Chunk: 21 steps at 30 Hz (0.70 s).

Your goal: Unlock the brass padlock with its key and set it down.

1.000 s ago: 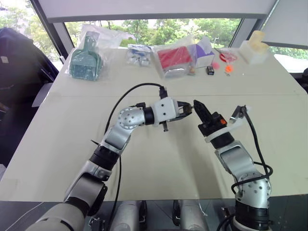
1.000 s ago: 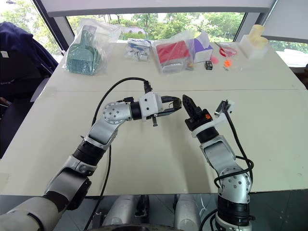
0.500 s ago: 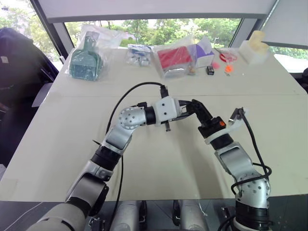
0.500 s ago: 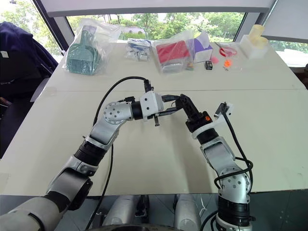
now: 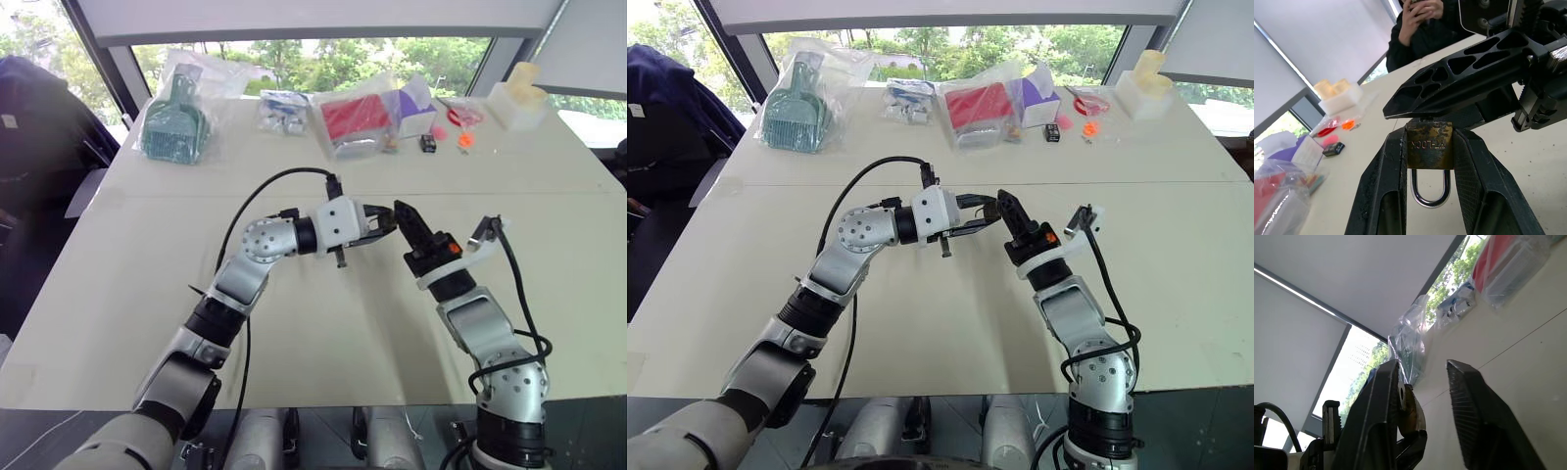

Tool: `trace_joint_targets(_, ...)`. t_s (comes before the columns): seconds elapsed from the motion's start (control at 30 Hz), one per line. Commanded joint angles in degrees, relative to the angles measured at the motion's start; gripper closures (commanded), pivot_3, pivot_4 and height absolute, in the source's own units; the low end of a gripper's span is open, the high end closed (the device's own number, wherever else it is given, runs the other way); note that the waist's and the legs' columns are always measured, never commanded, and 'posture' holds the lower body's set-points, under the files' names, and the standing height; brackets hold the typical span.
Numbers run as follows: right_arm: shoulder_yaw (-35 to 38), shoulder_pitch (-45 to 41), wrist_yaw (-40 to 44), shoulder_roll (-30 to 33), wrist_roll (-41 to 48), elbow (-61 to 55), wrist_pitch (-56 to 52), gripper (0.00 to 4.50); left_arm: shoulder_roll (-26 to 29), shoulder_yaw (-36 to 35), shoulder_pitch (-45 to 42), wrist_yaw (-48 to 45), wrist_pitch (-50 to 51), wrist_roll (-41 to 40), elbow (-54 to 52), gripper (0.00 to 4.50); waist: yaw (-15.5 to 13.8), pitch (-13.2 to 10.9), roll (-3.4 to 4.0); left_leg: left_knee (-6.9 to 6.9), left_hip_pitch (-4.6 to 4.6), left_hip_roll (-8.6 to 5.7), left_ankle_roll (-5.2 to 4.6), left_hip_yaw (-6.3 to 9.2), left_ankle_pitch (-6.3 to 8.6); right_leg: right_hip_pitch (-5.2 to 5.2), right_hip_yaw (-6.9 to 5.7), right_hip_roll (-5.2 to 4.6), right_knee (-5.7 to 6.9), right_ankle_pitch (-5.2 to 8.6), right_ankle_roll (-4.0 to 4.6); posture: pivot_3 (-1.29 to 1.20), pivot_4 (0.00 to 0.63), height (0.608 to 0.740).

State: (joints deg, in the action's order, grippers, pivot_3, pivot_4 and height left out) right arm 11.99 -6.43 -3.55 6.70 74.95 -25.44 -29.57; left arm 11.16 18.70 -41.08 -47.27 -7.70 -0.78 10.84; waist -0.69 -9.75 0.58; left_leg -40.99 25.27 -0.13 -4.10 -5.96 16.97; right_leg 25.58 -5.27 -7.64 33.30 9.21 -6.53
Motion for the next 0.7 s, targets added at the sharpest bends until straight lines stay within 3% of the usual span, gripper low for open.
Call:
trace_joint_targets(0.03,1.2,0.1,0.6,-0.2,0.3,-1.7,1.3,1.24,-0.3,-1.6,-0.5,0.2,1.0,-1.8,-1.4,3.73,0.0,0.0,0.00,0.00,0.00,0.00,0.00,0.00,0.00,0.00,0.00,0.00,0.00,0.00,0.00,0.00,0.150,0.735)
trace_joint_targets(0.1,1.6,0.1,0.4,-0.2,0.4,-1.6,1.7,0.15,-0.3,-1.7,-0.4,-0.1,2.2,-2.5,-1.4,3.73,0.0,0.0,0.00,0.00,0.00,0.00,0.00,0.00,0.00,0.00,0.00,0.00,0.00,0.00,0.00,0.00,0.150,0.735)
trace_joint_targets(0.47,0.5,0.9,0.8,0.4,2.7,-3.5,0.1,0.15,0.1,-1.9,-0.7,-1.4,6.5,-4.6,-1.7,3.73,0.0,0.0,0.00,0.00,0.00,0.00,0.00,0.00,0.00,0.00,0.00,0.00,0.00,0.00,0.00,0.00,0.150,0.735)
trace_joint_targets(0.57,0.1,0.9,0.6,0.4,3.1,-3.4,-0.2,1.00,0.0,-1.9,-0.8,-1.3,6.4,-4.5,-1.6,3.73,0.0,0.0,0.00,0.00,0.00,0.00,0.00,0.00,0.00,0.00,0.00,0.00,0.00,0.00,0.00,0.00,0.150,0.735)
trace_joint_targets(0.7,-0.3,1.1,0.1,0.6,3.5,-3.2,-0.4,3.17,-0.1,-1.9,-0.8,-1.3,6.3,-4.5,-1.9,3.73,0.0,0.0,0.00,0.00,0.00,0.00,0.00,0.00,0.00,0.00,0.00,0.00,0.00,0.03,0.05,0.00,0.150,0.735)
